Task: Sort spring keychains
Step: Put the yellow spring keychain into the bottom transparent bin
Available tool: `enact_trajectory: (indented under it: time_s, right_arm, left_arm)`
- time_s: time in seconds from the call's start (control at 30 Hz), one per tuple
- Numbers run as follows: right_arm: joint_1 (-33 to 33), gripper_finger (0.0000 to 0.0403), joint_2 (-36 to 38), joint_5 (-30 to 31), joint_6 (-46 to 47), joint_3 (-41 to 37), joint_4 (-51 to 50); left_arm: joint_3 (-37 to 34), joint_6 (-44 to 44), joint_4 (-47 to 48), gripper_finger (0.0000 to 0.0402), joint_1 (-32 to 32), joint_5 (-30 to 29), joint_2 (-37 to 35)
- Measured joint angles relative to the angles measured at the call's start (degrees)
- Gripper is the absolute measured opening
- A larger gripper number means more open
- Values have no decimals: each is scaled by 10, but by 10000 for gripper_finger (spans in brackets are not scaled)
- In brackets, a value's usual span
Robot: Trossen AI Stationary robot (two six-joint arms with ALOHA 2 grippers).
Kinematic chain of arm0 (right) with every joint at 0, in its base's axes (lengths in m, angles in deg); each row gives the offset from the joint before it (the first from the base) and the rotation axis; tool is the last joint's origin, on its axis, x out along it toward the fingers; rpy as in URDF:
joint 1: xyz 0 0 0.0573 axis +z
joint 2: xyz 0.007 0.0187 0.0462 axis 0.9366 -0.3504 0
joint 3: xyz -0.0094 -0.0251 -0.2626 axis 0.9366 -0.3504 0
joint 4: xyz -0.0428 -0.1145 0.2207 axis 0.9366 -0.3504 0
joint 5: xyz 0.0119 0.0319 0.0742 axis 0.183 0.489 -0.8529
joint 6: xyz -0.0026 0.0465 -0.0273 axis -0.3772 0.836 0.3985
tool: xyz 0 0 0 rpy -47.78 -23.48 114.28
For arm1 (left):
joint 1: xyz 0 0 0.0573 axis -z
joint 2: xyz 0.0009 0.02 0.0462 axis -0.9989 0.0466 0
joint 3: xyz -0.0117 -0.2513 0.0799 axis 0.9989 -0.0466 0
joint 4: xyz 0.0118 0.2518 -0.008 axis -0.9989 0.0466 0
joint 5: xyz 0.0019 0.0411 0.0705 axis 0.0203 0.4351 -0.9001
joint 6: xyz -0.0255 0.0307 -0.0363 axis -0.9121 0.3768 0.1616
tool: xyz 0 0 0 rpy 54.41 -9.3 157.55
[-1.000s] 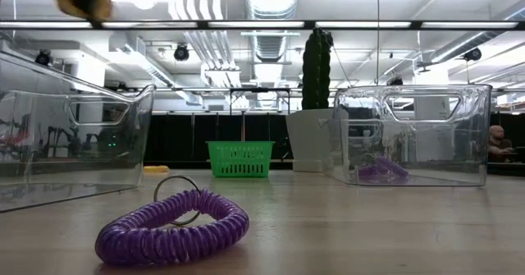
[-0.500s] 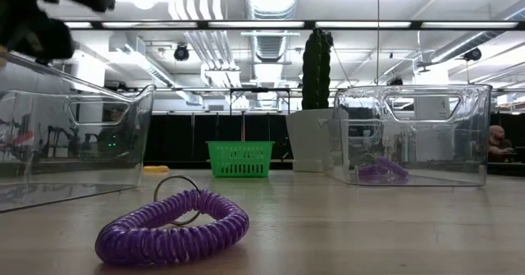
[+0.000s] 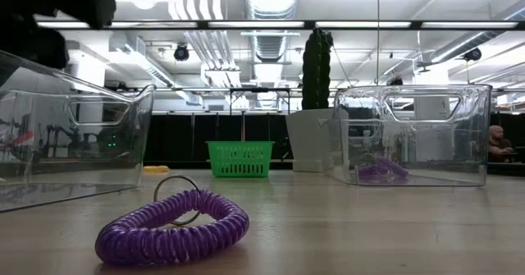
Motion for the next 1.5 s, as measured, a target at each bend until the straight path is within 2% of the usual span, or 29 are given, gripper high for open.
enact_trajectory:
  time_s: [0.17,0.4,0.53,0.77,0.87,1.13,1.5]
  right_arm:
    - [-1,54,0,0,-11,0,0]
    - [-1,54,1,0,-13,0,0]
    - [-1,54,1,0,-12,0,0]
    - [-1,54,1,0,1,0,-1]
    - [-1,54,1,0,1,0,-1]
    - [-1,54,1,0,3,0,-1]
    - [-1,54,1,0,3,0,0]
  left_arm:
    - [28,10,14,179,-19,-5,-18]
    - [51,17,53,148,-62,-11,-39]
    - [58,36,55,111,-89,-11,-51]
    - [64,74,61,11,-138,-11,-78]
    - [72,95,63,5,-170,-9,-86]
    - [109,180,98,0,-284,-6,-87]
    - [106,284,118,0,-529,0,-65]
